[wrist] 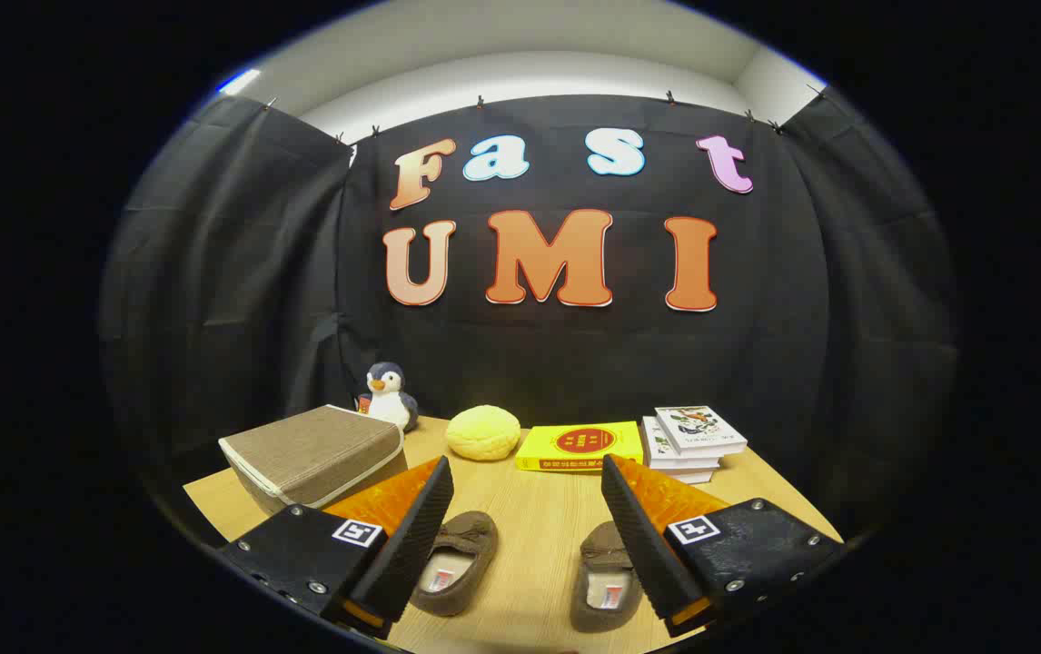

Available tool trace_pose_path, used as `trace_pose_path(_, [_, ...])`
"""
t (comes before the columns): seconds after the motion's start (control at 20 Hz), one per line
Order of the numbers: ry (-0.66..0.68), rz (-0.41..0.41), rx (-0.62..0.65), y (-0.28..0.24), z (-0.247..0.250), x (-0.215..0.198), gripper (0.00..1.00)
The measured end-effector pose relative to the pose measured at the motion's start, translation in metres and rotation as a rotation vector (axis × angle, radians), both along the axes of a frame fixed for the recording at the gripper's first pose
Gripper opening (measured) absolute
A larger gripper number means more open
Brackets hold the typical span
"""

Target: Open the storage box then place both shoes into the box .Put the left shoe in first, then the right shoe, with the right side of both shoes facing outward in a uniform manner.

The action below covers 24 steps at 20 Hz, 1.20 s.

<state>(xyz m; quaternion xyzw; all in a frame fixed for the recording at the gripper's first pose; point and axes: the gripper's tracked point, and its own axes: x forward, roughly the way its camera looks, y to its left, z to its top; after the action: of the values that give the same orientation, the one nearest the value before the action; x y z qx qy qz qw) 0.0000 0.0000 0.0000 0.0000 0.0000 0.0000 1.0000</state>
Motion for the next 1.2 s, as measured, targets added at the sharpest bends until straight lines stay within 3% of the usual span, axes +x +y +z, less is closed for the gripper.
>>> trace_pose_path(0.5, [-0.007,-0.104,-0.017,-0.028,0.006,-0.011,0.98])
trace_pose_path(1.2, [0.021,-0.074,0.018,-0.018,-0.004,0.005,0.98])
